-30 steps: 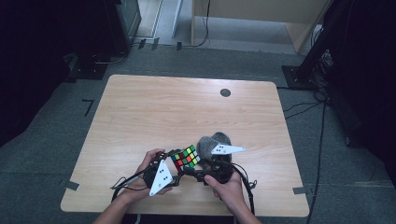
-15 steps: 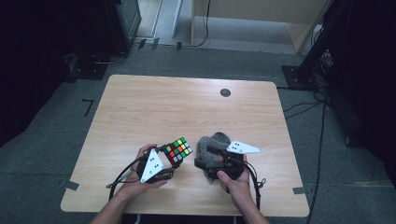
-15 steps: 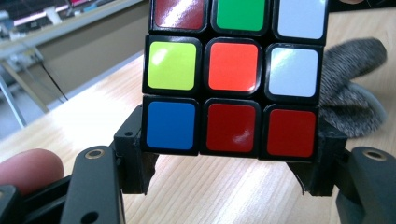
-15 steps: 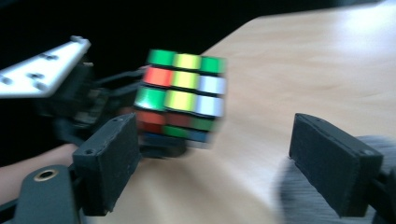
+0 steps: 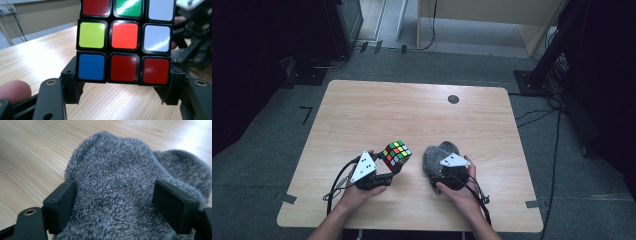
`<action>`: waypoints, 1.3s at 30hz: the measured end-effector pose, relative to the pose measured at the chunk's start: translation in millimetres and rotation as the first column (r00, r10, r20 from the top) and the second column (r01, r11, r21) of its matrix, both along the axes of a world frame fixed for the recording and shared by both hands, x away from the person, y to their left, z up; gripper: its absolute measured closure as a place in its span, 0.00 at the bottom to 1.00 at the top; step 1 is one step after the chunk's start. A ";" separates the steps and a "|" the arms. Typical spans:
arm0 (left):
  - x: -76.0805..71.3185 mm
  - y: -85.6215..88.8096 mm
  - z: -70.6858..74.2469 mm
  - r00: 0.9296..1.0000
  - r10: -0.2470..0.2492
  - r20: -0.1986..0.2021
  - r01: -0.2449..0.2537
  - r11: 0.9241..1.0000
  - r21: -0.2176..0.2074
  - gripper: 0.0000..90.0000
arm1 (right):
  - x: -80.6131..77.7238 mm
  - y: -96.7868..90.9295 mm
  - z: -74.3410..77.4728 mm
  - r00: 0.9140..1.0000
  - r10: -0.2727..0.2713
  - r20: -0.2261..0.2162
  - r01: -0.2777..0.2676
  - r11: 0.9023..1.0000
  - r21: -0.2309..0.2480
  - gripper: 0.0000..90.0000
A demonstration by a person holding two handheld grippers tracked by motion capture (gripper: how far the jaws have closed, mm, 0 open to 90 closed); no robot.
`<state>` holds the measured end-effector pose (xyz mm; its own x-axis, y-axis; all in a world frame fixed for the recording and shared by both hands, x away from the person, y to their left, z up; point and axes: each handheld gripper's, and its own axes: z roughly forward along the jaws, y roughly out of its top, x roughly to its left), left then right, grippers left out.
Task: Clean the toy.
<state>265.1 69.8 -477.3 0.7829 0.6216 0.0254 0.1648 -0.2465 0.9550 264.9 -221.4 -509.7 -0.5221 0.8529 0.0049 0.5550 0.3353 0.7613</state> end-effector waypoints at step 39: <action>3.1 -10.4 13.6 0.993 0.077 -0.089 -0.087 0.989 -0.120 0.38 | 10.5 -9.9 -7.7 0.999 0.000 -0.052 0.002 0.999 0.032 0.57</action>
